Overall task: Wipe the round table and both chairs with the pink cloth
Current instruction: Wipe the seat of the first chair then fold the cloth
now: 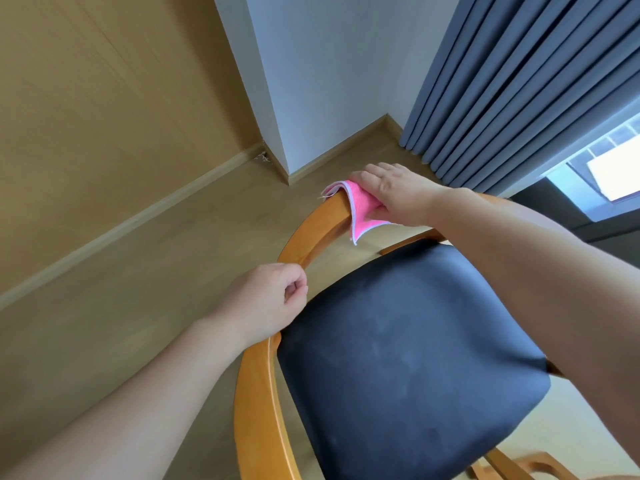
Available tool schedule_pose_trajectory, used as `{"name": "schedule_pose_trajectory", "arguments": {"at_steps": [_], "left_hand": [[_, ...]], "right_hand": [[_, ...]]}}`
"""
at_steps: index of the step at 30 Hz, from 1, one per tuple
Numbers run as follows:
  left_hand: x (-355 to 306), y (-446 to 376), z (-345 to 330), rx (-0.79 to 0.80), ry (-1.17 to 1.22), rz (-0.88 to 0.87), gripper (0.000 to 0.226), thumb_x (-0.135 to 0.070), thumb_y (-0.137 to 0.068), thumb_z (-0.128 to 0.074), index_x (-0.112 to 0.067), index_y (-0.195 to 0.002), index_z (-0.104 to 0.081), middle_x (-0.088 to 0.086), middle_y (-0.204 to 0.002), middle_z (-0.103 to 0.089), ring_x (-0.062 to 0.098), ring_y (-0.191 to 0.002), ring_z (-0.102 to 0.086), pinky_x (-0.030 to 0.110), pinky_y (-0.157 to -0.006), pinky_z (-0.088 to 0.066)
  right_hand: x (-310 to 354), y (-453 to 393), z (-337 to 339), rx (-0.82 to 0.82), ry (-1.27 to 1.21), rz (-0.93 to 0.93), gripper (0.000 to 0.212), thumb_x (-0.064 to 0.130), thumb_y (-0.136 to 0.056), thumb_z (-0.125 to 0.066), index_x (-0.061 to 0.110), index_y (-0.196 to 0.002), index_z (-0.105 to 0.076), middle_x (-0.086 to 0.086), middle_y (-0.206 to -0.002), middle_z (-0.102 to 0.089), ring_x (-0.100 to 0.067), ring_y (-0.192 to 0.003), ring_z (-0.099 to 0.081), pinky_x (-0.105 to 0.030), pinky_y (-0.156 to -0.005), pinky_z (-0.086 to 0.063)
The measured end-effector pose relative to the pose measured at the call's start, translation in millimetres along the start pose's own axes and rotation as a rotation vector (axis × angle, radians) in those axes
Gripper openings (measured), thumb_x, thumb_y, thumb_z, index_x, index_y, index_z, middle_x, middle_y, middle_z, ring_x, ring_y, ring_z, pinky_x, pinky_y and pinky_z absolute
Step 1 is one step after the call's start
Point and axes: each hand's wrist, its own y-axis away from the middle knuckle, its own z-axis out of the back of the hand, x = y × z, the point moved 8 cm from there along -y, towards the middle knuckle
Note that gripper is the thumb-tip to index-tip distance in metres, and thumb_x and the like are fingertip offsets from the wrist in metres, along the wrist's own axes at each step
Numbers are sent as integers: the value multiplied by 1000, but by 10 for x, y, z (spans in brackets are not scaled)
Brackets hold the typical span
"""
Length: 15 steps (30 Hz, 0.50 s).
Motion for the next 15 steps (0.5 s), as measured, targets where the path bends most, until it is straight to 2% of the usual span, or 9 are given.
{"name": "schedule_pose_trajectory", "arguments": {"at_steps": [2,5,10,13,15], "left_hand": [[-55,-57,-49,14,-11,-9,20,-32,-87,-54,-35,-68,-49,-26,-74,-55,4,-62,-52,22,-49,-46],[-126,-129,-114,28,-21,0,19,-32,-88,-53,-33,-69,-50,-19,-65,-54,5,-62,-51,23,-51,-48],[-282,-250,-229,67,-51,-20,16,-34,-89,-50,-31,-73,-51,-14,-68,-55,5,-68,-52,23,-51,-47],[-353,-329,-313,93,-52,-28,19,-33,-89,-50,-34,-70,-49,-16,-69,-54,2,-69,-52,14,-49,-39],[-395,-382,-367,97,-53,-30,20,-32,-89,-50,-34,-70,-48,-17,-69,-54,3,-69,-52,16,-49,-40]], "right_hand": [[-133,55,-17,-30,-39,-32,69,34,-86,-67,15,-144,-34,-8,-124,-51,-28,-114,-46,-41,-99,-34],[-350,168,-63,-68,-113,-98,70,35,-86,-68,13,-143,-35,-9,-125,-51,-28,-115,-47,-41,-99,-35],[-705,397,-209,-91,-190,-235,70,35,-86,-69,13,-143,-35,-10,-130,-50,-29,-119,-46,-41,-101,-35],[-1040,677,-336,-62,-118,-394,62,33,-89,-64,16,-141,-35,-9,-127,-51,-29,-116,-47,-41,-99,-35],[-1176,816,-384,-49,-33,-441,56,33,-91,-60,17,-139,-37,-8,-124,-53,-29,-113,-48,-40,-96,-36]]}}
